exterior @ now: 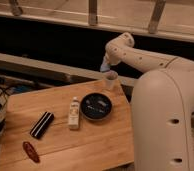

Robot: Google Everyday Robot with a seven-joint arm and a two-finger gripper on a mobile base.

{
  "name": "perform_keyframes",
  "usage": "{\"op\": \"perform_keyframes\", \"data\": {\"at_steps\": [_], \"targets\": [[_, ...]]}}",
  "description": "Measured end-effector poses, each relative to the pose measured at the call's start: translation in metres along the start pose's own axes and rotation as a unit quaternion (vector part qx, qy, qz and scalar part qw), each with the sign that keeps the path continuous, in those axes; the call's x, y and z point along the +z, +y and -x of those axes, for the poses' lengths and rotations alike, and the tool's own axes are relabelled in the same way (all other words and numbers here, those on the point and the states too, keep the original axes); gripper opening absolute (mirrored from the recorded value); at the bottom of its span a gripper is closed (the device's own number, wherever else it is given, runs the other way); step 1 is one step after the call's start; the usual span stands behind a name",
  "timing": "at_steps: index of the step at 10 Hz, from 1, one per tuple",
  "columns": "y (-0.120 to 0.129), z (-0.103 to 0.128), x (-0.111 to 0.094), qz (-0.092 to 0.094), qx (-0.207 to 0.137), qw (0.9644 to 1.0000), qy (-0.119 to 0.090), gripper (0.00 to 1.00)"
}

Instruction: Place the white sponge in the ceramic cup

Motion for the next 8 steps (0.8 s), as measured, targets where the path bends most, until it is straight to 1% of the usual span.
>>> {"op": "perform_keyframes", "data": {"at_steps": [1,2,3,4,6,8], "targets": [[-0.010,0.005,-0.002,-0.010,0.012,0.9999,-0.003,0.28],[-0.032,0.013,-0.005,-0.027,0.035,0.9990,-0.006,0.15],[-0.045,0.016,-0.005,-0.037,0.046,0.9983,-0.004,0.07],[-0.057,0.019,-0.005,-0.045,0.056,0.9974,-0.003,0.02],[-0.066,0.016,0.004,-0.053,0.067,0.9963,0.009,0.00],[-0.062,0.010,0.011,-0.048,0.066,0.9964,0.021,0.00]]}}
